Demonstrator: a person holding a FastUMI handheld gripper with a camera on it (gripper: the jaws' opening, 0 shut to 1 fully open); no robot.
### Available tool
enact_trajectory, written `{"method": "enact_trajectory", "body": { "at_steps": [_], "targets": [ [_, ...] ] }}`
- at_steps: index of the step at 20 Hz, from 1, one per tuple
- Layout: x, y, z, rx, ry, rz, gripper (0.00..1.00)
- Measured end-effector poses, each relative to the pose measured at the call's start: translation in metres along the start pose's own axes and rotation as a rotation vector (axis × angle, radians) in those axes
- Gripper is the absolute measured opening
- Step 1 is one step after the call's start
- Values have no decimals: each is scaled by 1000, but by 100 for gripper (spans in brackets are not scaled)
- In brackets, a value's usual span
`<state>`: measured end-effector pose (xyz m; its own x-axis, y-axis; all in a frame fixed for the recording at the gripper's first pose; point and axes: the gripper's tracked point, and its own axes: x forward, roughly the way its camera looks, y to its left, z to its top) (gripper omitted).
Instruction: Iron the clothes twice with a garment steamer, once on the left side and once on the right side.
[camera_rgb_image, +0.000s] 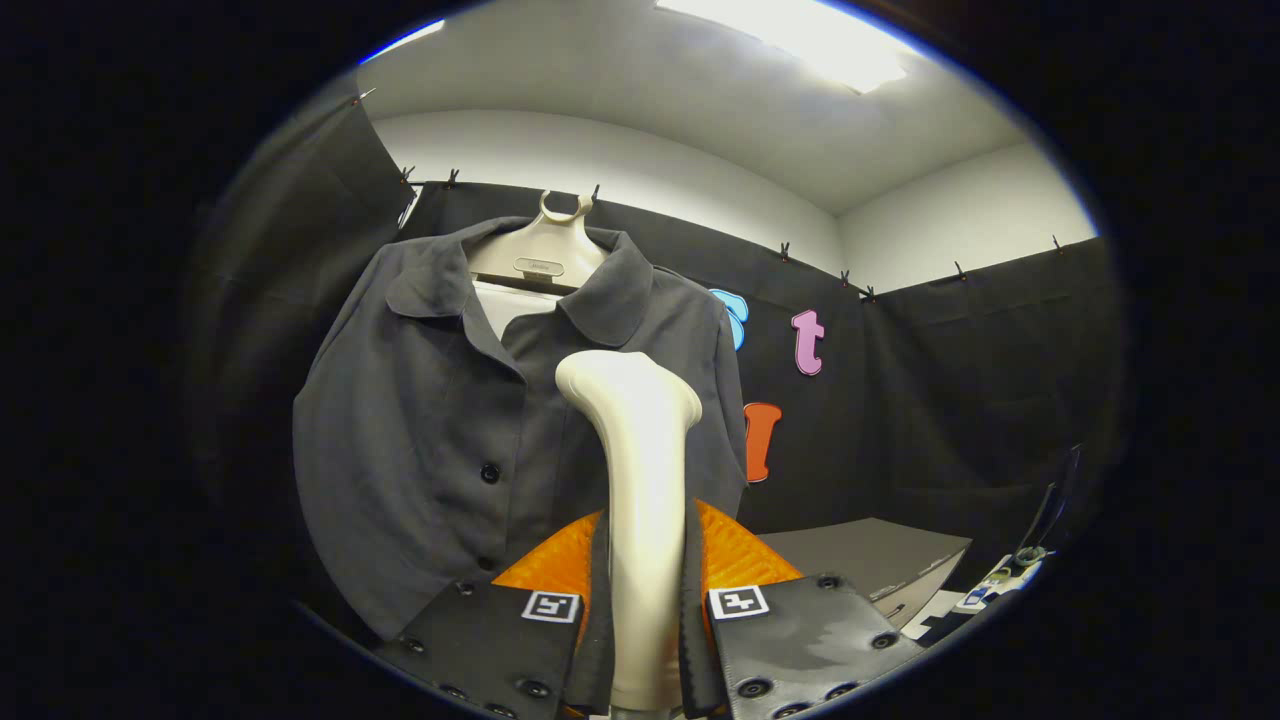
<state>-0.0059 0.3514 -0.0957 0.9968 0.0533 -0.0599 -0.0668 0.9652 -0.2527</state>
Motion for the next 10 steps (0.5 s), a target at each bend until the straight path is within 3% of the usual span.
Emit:
{"method": "enact_trajectory", "body": {
  "at_steps": [10],
  "targets": [
    [-13, 0, -34, 0, 55, 0, 33]
  ]
}}
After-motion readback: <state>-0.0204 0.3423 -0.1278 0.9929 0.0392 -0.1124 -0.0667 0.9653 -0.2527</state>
